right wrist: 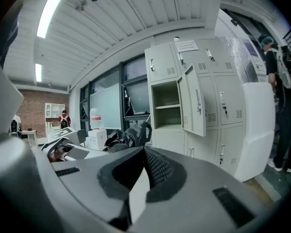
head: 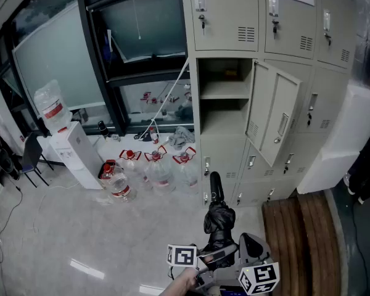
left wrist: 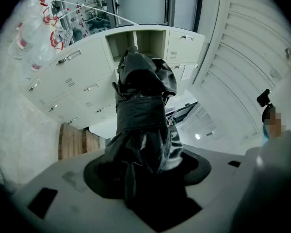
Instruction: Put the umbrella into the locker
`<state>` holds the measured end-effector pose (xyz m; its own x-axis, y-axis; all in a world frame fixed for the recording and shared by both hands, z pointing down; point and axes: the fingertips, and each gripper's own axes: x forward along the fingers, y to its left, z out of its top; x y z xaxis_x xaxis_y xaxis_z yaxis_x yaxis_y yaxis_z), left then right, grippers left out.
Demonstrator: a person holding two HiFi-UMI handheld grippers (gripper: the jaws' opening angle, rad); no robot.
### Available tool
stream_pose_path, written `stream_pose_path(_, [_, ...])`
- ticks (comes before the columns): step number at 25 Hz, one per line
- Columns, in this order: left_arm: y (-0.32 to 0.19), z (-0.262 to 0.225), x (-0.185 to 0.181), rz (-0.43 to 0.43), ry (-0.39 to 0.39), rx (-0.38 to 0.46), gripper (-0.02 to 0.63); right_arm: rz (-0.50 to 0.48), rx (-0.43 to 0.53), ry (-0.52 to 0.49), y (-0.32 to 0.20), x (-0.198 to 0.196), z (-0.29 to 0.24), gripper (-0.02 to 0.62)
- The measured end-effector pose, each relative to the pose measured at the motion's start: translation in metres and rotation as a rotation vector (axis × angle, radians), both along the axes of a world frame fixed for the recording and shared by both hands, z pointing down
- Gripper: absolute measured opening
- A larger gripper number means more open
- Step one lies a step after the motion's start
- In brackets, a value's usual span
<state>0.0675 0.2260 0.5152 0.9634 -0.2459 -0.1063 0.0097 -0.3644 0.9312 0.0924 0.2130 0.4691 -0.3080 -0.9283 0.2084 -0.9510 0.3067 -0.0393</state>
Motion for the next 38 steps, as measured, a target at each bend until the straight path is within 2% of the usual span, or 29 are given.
stream_pose_path(11, [-0.004, -0.003, 0.009, -0.021, -0.013, 0.012, 0.273, -0.015, 0.017, 0.006, -0.004, 0.013, -0.006, 0.0])
stream_pose_path(15, [-0.009, -0.005, 0.016, -0.023, -0.006, 0.013, 0.273, -0.035, 0.012, -0.026, -0.008, 0.019, -0.005, 0.001])
stream_pose_path(23, [-0.043, -0.002, 0.03, -0.013, -0.013, 0.004, 0.273, -0.024, 0.006, -0.032, -0.038, 0.034, -0.003, 0.002])
stream_pose_path(30, [-0.109, 0.003, 0.04, 0.003, 0.007, 0.001, 0.273, 0.002, 0.011, -0.025, -0.102, 0.045, 0.005, 0.002])
stream_pose_path(38, [-0.225, 0.003, 0.044, 0.067, -0.007, -0.013, 0.275, 0.069, 0.044, -0.015, -0.23, 0.049, -0.008, 0.002])
